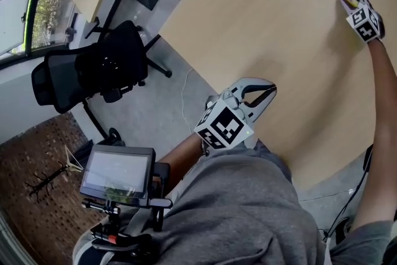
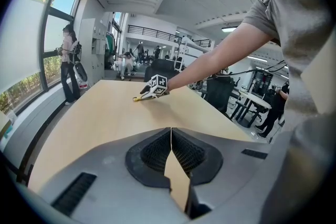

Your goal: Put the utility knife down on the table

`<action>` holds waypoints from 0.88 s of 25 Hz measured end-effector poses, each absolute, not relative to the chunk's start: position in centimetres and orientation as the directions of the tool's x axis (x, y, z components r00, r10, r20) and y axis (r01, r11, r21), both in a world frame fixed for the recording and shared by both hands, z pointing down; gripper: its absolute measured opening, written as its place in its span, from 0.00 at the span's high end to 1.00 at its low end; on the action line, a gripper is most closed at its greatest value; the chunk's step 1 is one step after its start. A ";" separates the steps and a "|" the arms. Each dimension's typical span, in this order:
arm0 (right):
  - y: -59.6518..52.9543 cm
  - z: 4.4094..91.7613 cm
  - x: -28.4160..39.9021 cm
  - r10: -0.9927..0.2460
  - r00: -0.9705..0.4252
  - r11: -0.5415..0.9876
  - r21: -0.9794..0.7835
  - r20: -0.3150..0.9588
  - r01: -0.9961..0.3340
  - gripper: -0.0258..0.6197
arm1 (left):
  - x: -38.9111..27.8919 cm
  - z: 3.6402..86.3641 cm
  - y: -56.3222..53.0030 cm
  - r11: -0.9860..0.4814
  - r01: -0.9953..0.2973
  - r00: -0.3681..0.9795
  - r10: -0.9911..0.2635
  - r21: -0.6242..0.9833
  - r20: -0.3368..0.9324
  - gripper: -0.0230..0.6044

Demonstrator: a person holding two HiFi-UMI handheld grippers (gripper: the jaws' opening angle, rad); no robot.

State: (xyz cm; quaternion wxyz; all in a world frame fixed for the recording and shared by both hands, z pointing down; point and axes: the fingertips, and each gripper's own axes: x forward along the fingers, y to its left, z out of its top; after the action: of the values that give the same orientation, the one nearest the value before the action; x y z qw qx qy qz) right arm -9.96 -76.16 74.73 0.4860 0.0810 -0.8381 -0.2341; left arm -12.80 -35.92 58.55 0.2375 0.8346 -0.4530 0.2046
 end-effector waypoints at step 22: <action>-65.1 53.2 -7.4 -0.481 -0.804 0.857 -0.006 0.349 -0.515 0.78 | -12.0 51.8 -30.7 -0.576 -0.810 0.562 -0.707 0.111 0.429 0.95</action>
State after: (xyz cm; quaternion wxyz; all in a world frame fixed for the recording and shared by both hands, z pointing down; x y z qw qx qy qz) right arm -7.45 -65.12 53.22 0.1701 0.2627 -0.9484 0.0501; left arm -12.01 -30.74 51.82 0.1497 0.8709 -0.4355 0.1715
